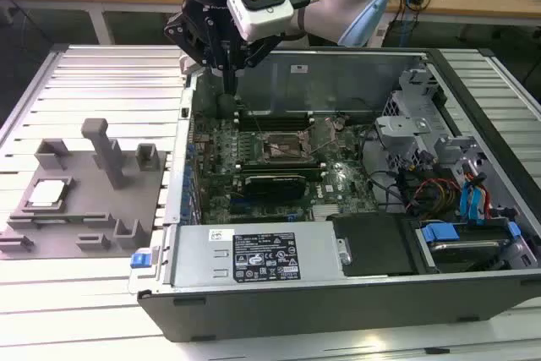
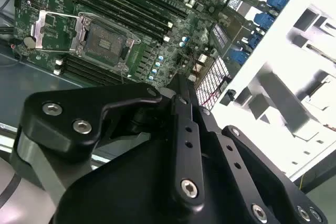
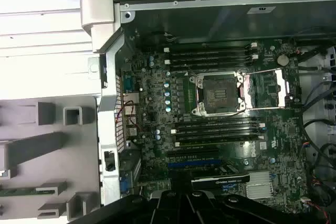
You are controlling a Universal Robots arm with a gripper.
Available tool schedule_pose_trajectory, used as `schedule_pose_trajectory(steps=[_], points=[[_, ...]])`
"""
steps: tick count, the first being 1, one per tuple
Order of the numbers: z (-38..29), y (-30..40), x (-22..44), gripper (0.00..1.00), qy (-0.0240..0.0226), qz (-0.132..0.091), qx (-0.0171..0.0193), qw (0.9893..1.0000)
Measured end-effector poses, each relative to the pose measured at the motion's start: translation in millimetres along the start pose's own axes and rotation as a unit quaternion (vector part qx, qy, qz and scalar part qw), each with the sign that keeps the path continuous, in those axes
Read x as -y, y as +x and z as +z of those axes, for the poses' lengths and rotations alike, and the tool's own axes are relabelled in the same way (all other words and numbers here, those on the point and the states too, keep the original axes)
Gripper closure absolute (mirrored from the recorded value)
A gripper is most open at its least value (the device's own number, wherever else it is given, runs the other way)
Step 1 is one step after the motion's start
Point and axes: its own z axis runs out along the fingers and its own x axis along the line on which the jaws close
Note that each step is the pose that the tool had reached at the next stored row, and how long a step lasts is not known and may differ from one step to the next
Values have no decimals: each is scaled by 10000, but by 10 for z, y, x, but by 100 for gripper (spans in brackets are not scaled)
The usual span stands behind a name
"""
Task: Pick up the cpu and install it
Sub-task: 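Reach for the cpu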
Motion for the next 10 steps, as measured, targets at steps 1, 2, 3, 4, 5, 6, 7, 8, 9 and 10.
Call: schedule_pose_trajectory(steps=[1,2,3,4,5,6,7,8,9,10], points=[[0,0,0,89,0,0,0,10000],[0,0,0,89,0,0,0,10000],[0,0,0,89,0,0,0,10000],[0,0,0,89,0,0,0,10000],[0,0,0,89,0,0,0,10000],[0,0,0,89,0,0,0,10000],[0,0,0,89,0,0,0,10000],[0,0,0,89,0,0,0,10000],[0,0,0,89,0,0,0,10000],[0,0,0,89,0,0,0,10000]])
